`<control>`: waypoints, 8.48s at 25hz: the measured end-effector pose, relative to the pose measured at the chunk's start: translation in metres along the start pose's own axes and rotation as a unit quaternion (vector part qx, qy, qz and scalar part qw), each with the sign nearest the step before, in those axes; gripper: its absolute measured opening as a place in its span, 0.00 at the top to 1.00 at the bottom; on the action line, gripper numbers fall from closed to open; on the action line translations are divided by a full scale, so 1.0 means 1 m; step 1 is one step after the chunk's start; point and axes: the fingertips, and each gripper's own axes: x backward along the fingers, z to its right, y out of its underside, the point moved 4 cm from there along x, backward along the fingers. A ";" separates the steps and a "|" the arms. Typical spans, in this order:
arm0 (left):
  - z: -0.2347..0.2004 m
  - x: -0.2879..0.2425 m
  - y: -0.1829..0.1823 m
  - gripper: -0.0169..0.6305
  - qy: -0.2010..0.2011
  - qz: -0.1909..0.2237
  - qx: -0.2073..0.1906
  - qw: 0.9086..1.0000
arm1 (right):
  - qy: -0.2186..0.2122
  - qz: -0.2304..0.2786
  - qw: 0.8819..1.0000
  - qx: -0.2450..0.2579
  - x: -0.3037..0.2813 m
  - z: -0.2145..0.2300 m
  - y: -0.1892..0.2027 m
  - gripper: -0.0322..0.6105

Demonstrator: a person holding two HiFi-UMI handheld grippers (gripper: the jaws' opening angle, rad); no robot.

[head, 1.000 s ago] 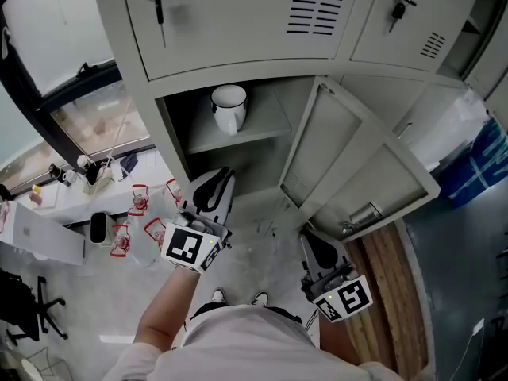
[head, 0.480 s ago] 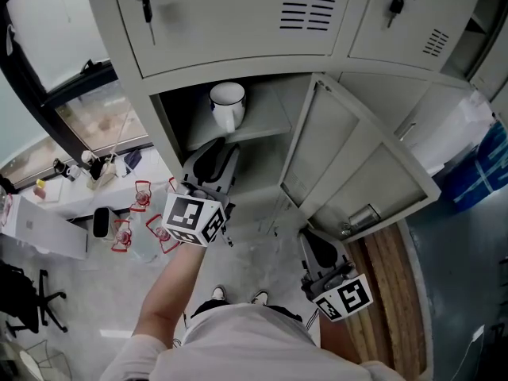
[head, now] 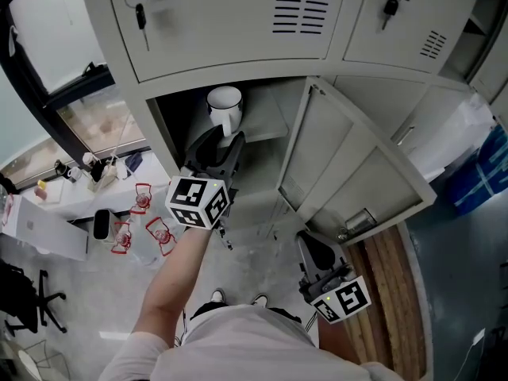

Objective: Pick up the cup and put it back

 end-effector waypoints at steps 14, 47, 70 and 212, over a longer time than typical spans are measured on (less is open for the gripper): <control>-0.003 -0.014 0.001 0.76 0.008 -0.018 0.001 1.000 | -0.014 0.000 1.000 -0.004 -0.004 0.004 0.001 0.92; 0.009 -0.012 -0.006 0.88 0.098 0.012 -0.029 0.995 | -0.035 -0.007 0.999 -0.001 -0.015 0.008 0.003 0.92; 0.013 0.013 -0.019 0.89 0.116 0.047 -0.031 0.992 | -0.042 -0.004 0.999 0.002 -0.017 0.003 0.000 0.92; 0.002 -0.022 -0.004 0.88 0.097 -0.018 0.032 0.995 | 0.048 0.017 0.998 0.038 0.010 0.022 -0.033 0.92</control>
